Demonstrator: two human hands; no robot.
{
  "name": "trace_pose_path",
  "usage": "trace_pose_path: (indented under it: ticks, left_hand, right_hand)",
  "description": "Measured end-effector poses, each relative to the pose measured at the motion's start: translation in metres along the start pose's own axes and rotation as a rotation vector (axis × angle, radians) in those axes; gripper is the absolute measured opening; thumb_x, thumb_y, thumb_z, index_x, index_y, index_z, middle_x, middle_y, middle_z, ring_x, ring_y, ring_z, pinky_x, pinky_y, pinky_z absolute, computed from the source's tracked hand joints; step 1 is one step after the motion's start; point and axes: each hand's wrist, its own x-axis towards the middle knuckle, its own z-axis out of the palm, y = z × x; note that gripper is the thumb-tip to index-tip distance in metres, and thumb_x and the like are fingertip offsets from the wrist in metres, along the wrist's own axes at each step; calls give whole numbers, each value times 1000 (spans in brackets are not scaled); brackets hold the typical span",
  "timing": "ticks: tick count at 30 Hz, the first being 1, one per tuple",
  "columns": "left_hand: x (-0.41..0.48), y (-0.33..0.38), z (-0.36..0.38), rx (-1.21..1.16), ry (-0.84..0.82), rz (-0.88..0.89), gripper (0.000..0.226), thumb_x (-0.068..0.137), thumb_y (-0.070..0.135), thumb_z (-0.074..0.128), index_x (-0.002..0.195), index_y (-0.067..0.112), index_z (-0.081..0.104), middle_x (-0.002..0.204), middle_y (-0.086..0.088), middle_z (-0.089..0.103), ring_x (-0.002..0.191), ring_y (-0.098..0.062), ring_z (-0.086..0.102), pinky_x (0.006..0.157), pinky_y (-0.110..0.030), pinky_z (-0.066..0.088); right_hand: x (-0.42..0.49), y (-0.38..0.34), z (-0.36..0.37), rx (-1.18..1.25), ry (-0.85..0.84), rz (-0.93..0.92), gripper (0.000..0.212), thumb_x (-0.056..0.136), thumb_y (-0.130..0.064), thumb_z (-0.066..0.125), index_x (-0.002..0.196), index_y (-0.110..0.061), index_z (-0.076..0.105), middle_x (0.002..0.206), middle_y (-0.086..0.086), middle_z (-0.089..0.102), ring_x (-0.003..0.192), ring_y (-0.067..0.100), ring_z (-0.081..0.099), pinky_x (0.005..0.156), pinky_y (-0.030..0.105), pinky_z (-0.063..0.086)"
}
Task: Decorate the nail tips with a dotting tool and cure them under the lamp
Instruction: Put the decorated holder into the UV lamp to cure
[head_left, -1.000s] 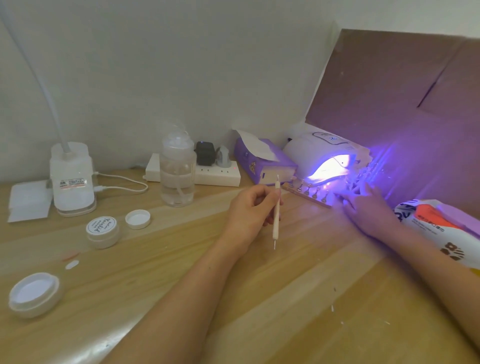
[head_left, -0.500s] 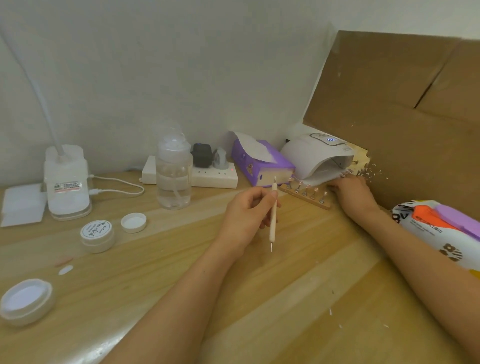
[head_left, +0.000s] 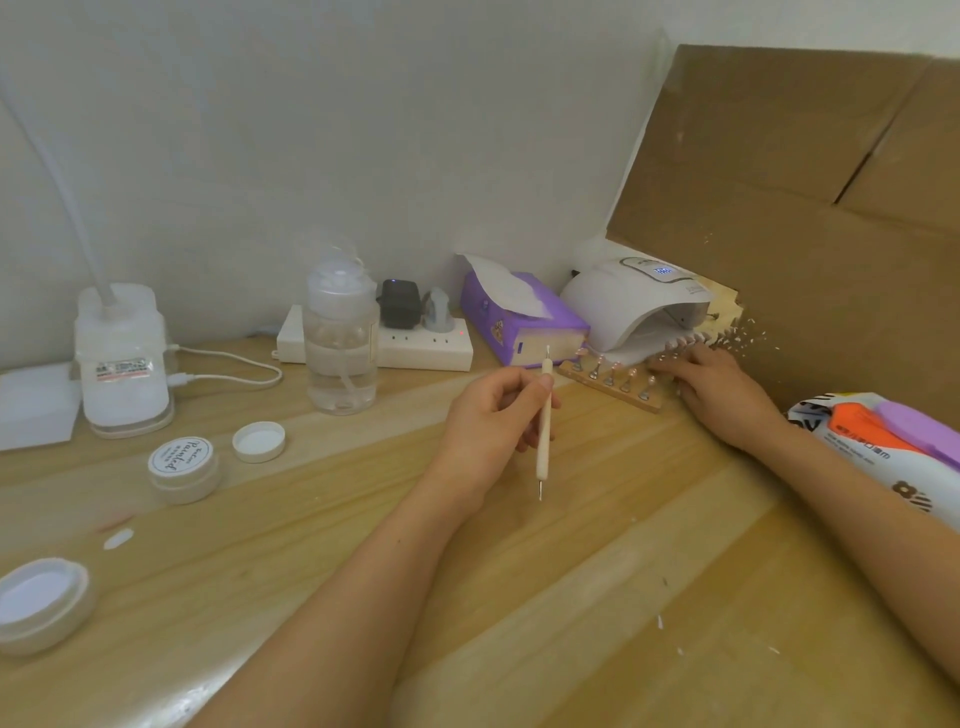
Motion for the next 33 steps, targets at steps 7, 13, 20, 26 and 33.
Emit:
trace_pose_path:
  ticks: [7, 13, 20, 26, 33]
  left_hand:
    - [0, 0, 0, 15, -17, -2, 25, 100, 21, 54, 81, 9, 66, 62, 3, 61, 58, -11, 57, 53, -14, 44]
    - [0, -1, -1, 17, -20, 2, 26, 100, 22, 53, 80, 11, 66, 58, 5, 61, 56, -9, 56, 53, -15, 44]
    - [0, -1, 0, 6, -17, -1, 26, 100, 22, 54, 83, 7, 66, 59, 4, 61, 55, -8, 55, 53, -15, 44]
    - [-1, 1, 0, 5, -11, -1, 25, 100, 21, 53, 83, 8, 66, 62, 2, 61, 55, -7, 57, 54, -15, 44]
    - [0, 0, -1, 14, -12, 2, 28, 100, 22, 53, 88, 1, 67, 62, 1, 61, 54, -6, 56, 55, -15, 45]
  right_hand:
    - [13, 4, 5, 9, -7, 224, 41, 100, -14, 38, 136, -22, 55, 131, 17, 54, 120, 38, 49, 92, 47, 48]
    - [22, 4, -1, 84, -102, 421, 35, 101, -14, 36, 131, -6, 51, 125, 21, 59, 111, 38, 56, 90, 47, 49]
    - [-2, 3, -14, 476, -225, 142, 34, 86, 11, 56, 115, -7, 62, 112, 11, 57, 104, 25, 57, 76, 17, 45]
    - [-6, -19, -19, 474, -171, 29, 22, 83, -13, 76, 92, -26, 61, 91, -5, 62, 68, -10, 56, 66, 5, 42]
    - [-7, -5, -22, 65, -60, 98, 17, 83, -5, 67, 98, -8, 59, 99, 7, 53, 81, 20, 55, 69, 32, 44]
